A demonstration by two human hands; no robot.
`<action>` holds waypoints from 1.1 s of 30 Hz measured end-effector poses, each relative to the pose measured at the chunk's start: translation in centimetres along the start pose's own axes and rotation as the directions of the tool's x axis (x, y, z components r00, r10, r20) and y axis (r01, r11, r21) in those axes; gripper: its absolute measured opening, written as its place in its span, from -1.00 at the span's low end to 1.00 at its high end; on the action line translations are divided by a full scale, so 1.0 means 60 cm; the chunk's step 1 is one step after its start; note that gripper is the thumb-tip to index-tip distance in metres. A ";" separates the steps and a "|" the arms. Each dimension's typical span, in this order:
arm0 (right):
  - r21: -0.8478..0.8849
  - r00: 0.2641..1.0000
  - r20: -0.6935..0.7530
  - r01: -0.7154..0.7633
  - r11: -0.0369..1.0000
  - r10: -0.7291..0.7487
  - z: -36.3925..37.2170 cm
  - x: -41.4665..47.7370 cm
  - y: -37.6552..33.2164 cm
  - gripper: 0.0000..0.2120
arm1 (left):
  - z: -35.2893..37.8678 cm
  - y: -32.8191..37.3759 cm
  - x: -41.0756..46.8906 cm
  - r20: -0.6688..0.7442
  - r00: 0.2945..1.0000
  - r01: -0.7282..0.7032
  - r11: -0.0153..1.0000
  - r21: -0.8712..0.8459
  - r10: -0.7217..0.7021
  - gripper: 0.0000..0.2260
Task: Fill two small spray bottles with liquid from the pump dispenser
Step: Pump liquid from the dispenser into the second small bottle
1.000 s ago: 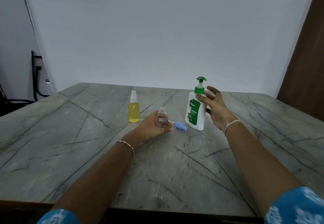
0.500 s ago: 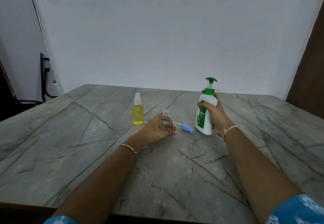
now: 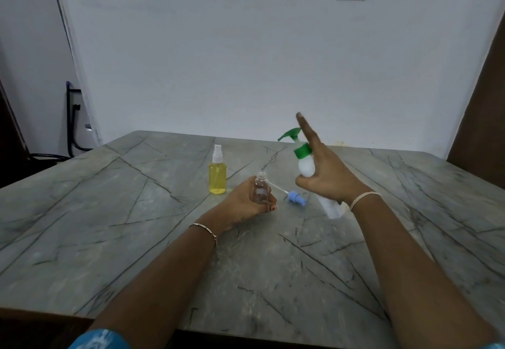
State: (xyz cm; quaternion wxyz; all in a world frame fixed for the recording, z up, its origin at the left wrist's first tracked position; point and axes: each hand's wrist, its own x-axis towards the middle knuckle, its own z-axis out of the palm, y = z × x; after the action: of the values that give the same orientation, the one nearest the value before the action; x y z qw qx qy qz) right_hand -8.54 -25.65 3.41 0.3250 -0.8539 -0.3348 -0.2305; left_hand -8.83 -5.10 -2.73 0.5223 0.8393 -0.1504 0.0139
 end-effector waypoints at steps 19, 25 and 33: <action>-0.297 0.964 0.266 0.060 0.953 0.022 0.025 -0.002 0.001 -0.07 | 0.001 0.000 -0.002 0.019 1.000 -0.012 0.995 -0.102 0.014 -0.66; -0.212 0.952 0.300 0.000 0.977 0.065 0.027 -0.002 0.001 0.04 | 0.001 0.001 -0.004 0.021 1.000 -0.016 0.990 -0.137 0.019 -0.64; -0.123 0.882 0.122 -0.441 0.889 0.455 -0.003 0.000 0.056 -0.58 | 0.003 0.007 -0.008 -0.007 1.000 -0.031 0.993 -0.113 0.031 -0.65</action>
State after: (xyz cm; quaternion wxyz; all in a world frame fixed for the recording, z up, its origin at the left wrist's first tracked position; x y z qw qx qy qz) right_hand -6.17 -27.67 2.18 0.3042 -0.9368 -0.1405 -0.1007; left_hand -9.44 -5.33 -2.56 0.5692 0.8058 -0.1625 0.0157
